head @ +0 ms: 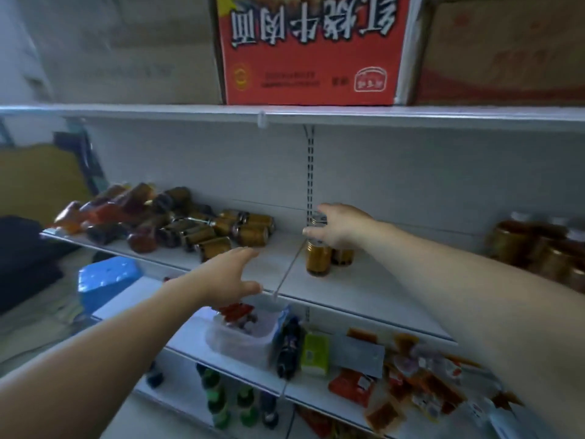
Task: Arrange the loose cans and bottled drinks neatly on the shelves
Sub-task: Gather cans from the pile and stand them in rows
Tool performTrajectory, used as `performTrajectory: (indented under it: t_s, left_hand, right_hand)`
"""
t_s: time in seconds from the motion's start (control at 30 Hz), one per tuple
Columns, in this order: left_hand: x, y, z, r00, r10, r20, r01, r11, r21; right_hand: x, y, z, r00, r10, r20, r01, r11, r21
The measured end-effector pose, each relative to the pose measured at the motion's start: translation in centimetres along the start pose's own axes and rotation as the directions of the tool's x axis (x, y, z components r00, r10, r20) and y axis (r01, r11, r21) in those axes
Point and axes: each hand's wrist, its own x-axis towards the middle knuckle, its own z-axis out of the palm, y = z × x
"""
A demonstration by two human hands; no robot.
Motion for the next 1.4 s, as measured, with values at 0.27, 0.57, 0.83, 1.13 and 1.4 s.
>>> performTrajectory:
  t_s: [0.27,0.57,0.83,1.13,1.4]
  left_hand:
    - [-0.1,-12.0,-1.7,0.973,-0.232,-0.022,0.230,0.972,-0.048]
    - [9.5,-22.3,-2.4,0.952,-0.305,0.007,0.305,0.952,-0.021]
    - [19.6,-27.0,-1.3,0.992,-0.114,0.045,0.109,0.988,0.107]
    - [25.1,-30.6,1.9,0.990,0.122,0.065,-0.132,0.973,0.190]
    - [26.3,-31.7,2.6,0.975,0.216,0.044,-0.216,0.976,0.011]
  right_hand:
    - [9.6,-11.0,5.5,0.983,-0.160,0.088,0.163,0.986,-0.032]
    - [22.4,-15.5,13.4,0.979,-0.120,0.167,0.133,0.989,-0.065]
    - [24.1,-16.2,16.9,0.968,0.053,0.245,0.013,0.966,-0.260]
    - [22.6,-18.5,19.9,0.838,0.454,0.303,-0.520,0.833,0.189]
    - [21.3,-19.4,21.6,0.738,0.670,0.079,-0.594,0.590,0.547]
